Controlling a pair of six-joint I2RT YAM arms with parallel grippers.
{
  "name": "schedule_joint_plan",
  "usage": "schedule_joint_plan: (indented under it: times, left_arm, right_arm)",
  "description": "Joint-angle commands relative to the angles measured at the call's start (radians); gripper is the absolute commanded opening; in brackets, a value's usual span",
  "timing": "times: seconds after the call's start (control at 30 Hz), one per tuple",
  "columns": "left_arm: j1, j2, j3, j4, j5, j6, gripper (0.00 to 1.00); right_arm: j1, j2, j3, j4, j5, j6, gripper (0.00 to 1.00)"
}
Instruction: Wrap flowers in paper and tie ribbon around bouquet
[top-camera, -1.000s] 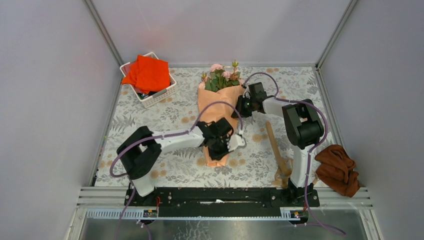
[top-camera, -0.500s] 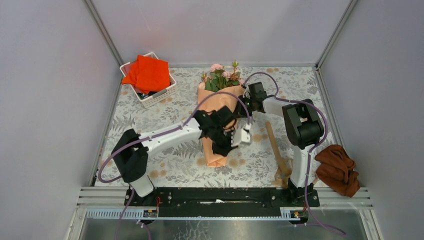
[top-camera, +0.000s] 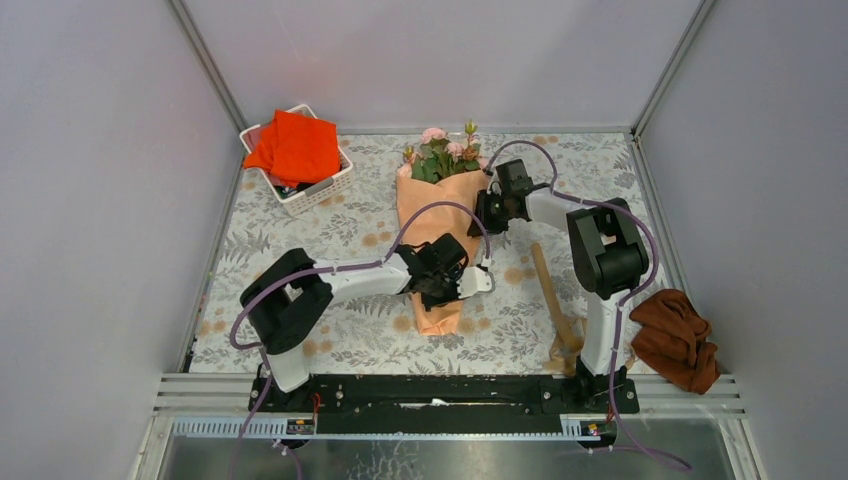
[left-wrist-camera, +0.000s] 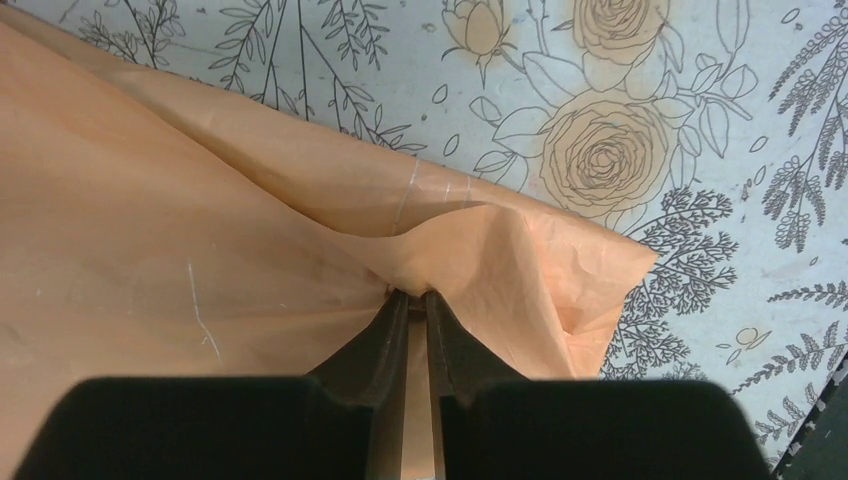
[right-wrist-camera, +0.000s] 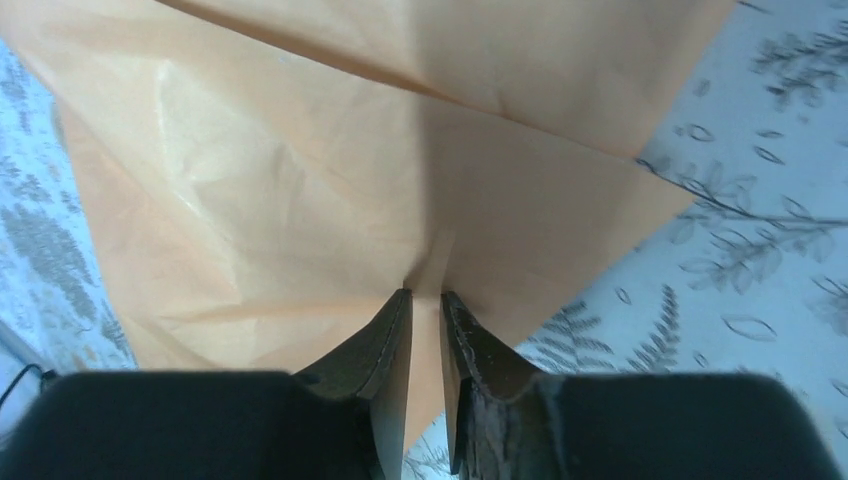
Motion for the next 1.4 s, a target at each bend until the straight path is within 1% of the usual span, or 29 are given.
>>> schedule_joint_plan:
  times: [0.0,0.03,0.07,0.13,0.2,0.27,0.37,0.47,0.6,0.67,0.7,0.73,0.77,0.83,0.9,1.07,1.1,1.17,1.2,1.23,1.27,1.37]
  left_arm:
    - [-0.02,0.027,-0.066,0.065,-0.007,0.007,0.18]
    - [-0.023,0.031,-0.068,0.065,-0.006,0.003,0.18]
    - [-0.023,0.036,-0.07,0.065,-0.005,-0.001,0.18]
    - [-0.023,0.036,-0.07,0.065,-0.004,-0.003,0.18]
    - [-0.024,0.032,-0.073,0.064,0.0,-0.002,0.18]
    - [-0.023,0.028,-0.072,0.062,0.004,-0.002,0.18]
    - [-0.024,0.025,-0.069,0.062,0.004,-0.006,0.18]
    - [-0.024,0.021,-0.07,0.063,0.005,-0.007,0.18]
    - [-0.023,0.019,-0.073,0.06,0.008,-0.007,0.18]
    - [-0.024,0.018,-0.071,0.06,0.009,-0.007,0.18]
    - [-0.023,0.018,-0.071,0.061,0.008,-0.009,0.18]
    - [-0.023,0.017,-0.071,0.06,0.007,-0.007,0.18]
    - [-0.024,0.016,-0.071,0.059,0.007,-0.008,0.18]
    - [-0.023,0.013,-0.072,0.057,0.005,-0.006,0.18]
    - [-0.024,0.011,-0.072,0.056,0.001,-0.004,0.19]
    - [-0.023,0.016,-0.072,0.057,-0.007,-0.002,0.19]
    - [-0.023,0.016,-0.071,0.056,-0.009,-0.001,0.19]
    - [-0.024,0.02,-0.071,0.054,-0.013,0.0,0.19]
    - [-0.023,0.021,-0.071,0.054,-0.014,0.001,0.19]
    - [-0.023,0.021,-0.072,0.054,-0.014,0.002,0.19]
    - [-0.024,0.023,-0.072,0.054,-0.014,0.001,0.19]
    - [-0.024,0.026,-0.074,0.054,-0.006,0.003,0.19]
  right_arm:
    - [-0.003,-0.112,0.104,-0.232,0.196,-0.088,0.28]
    - [-0.01,-0.134,0.118,-0.292,0.284,-0.092,0.34]
    - [-0.018,-0.156,0.12,-0.349,0.412,-0.088,0.42]
    - [-0.041,-0.207,0.099,-0.44,0.56,-0.06,0.56]
    - [-0.065,-0.255,0.043,-0.483,0.67,-0.046,0.65]
    - [-0.09,-0.285,-0.013,-0.502,0.68,-0.042,0.7]
    - [-0.116,-0.285,-0.078,-0.504,0.666,-0.037,0.73]
    - [-0.143,-0.246,-0.106,-0.475,0.572,-0.037,0.74]
    - [-0.149,-0.168,-0.11,-0.453,0.455,-0.053,0.75]
    - [-0.15,-0.127,-0.109,-0.446,0.438,-0.064,0.71]
    - [-0.15,-0.108,-0.103,-0.444,0.433,-0.069,0.64]
    - [-0.151,-0.092,-0.094,-0.442,0.431,-0.073,0.53]
    - [-0.15,-0.076,-0.079,-0.44,0.398,-0.079,0.39]
    - [-0.148,-0.058,-0.043,-0.428,0.349,-0.085,0.16]
    - [-0.146,-0.05,0.009,-0.41,0.309,-0.09,0.0]
    - [-0.105,-0.04,0.195,-0.413,0.261,-0.116,0.0]
    - [-0.102,-0.045,0.214,-0.41,0.25,-0.11,0.05]
    - [-0.101,-0.066,0.221,-0.416,0.279,-0.089,0.34]
    - [-0.102,-0.082,0.213,-0.428,0.31,-0.082,0.44]
    - [-0.101,-0.107,0.2,-0.434,0.334,-0.077,0.51]
    - [-0.101,-0.139,0.171,-0.425,0.34,-0.07,0.54]
    - [-0.101,-0.274,0.025,-0.327,0.268,-0.014,0.68]
